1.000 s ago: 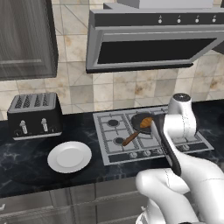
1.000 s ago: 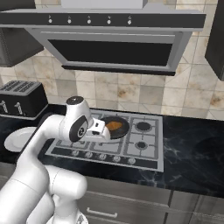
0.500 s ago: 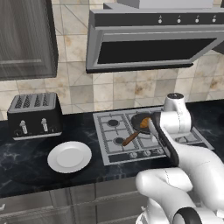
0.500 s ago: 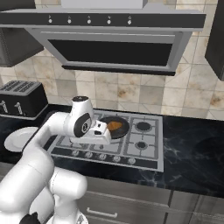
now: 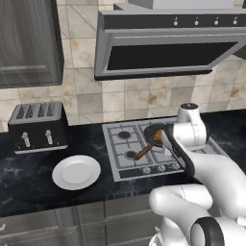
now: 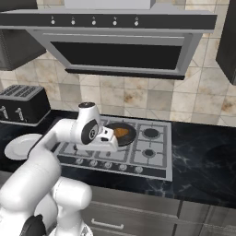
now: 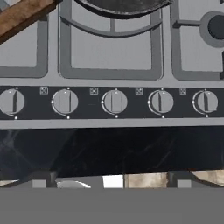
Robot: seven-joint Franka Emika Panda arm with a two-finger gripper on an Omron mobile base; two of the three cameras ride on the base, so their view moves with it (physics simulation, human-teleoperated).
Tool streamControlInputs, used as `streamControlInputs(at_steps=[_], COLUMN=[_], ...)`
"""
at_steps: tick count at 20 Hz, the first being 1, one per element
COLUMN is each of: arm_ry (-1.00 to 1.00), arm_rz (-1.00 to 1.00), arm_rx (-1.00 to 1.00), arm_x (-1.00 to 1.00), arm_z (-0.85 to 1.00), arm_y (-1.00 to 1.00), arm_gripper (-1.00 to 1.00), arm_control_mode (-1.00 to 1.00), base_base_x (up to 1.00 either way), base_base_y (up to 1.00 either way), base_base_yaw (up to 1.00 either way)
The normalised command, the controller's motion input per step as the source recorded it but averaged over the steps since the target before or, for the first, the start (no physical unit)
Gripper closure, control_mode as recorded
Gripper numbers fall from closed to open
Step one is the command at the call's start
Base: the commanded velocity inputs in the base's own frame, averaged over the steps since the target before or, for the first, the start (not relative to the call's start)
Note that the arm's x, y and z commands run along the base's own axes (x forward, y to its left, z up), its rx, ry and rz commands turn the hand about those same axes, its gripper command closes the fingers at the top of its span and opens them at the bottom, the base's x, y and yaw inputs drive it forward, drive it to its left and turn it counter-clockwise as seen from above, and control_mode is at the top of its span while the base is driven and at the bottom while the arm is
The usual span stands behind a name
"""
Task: Pick the croissant and place it on the pan. Then turn on the stove to warm the croissant.
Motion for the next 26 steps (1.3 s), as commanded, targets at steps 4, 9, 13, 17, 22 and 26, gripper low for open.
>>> streamControlInputs(at_steps=[4, 9, 13, 17, 22, 26], arm_ry=[0.0, 0.0, 0.0, 0.0, 0.03, 0.03], arm_rz=[0.0, 0.0, 0.0, 0.0, 0.0, 0.0], arm_rx=[0.0, 0.0, 0.0, 0.0, 0.0, 0.0], arm_x=[0.16, 0.02, 0.0, 0.35, 0.47, 0.11], arm_z=[-0.37, -0.22, 0.0, -0.03, -0.16, -0.19], arm_y=[0.0, -0.02, -0.01, -0.07, -0.1, -0.01], arm_gripper=[-1.0, -1.0, -1.0, -1.0, -1.0, -1.0], arm_control_mode=[-1.0, -1.0, -1.0, -1.0, -1.0, -1.0], base_base_x=[0.0, 0.0, 0.0, 0.0, 0.0, 0.0], base_base_y=[0.0, 0.0, 0.0, 0.0, 0.0, 0.0], base_base_yaw=[0.0, 0.0, 0.0, 0.0, 0.0, 0.0])
